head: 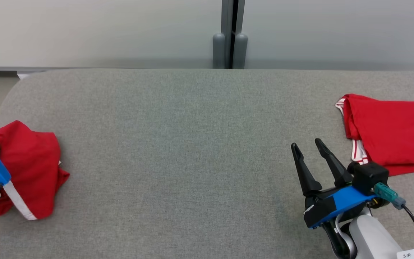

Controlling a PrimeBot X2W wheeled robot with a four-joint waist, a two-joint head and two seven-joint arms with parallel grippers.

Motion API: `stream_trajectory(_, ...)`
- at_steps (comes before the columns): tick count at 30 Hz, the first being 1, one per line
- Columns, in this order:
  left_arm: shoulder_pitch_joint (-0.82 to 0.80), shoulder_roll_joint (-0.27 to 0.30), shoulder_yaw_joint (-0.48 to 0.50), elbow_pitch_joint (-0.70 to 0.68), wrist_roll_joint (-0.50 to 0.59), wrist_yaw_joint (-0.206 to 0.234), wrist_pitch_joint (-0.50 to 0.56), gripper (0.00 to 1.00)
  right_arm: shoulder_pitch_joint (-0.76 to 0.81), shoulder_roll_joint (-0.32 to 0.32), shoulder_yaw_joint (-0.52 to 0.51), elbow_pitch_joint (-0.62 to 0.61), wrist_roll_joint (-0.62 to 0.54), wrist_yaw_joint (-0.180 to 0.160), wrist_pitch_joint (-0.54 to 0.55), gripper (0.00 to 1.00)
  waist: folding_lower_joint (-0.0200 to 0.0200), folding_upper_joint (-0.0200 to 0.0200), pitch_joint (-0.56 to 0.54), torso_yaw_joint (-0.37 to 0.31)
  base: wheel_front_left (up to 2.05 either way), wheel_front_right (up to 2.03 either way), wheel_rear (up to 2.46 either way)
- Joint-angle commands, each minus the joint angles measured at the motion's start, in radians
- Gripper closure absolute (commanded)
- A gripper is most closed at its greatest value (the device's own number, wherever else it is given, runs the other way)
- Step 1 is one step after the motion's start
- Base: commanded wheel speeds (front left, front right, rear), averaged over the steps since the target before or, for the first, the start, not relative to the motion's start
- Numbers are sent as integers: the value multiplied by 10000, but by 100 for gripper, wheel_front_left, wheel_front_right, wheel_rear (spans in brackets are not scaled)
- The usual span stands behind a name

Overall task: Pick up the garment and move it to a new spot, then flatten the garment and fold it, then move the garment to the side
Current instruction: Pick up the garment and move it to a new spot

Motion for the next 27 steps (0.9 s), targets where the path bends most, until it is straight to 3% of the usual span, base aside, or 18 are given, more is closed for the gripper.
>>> stream_trajectory(1,-144,82,-145,-184,-78,-16,-78,100,138,44,-31,28,73,1,-33,0,2,1,-144,-68,0,0,0)
stream_trajectory(6,-94,328,-709,-1198,-62,-19,-270,100,375,106,-144,68,153,1,-33,0,2,1,-533,-157,0,0,0)
stream_trajectory(13,173,141,-1192,-3193,-181,-17,-232,100,705,111,-278,112,155,1,-33,0,2,1,-1035,-443,0,0,0)
stream_trajectory(27,579,-1211,-1808,-7482,-459,713,-107,100,707,-84,-277,21,145,1,-33,0,2,1,-1380,-1839,0,0,0)
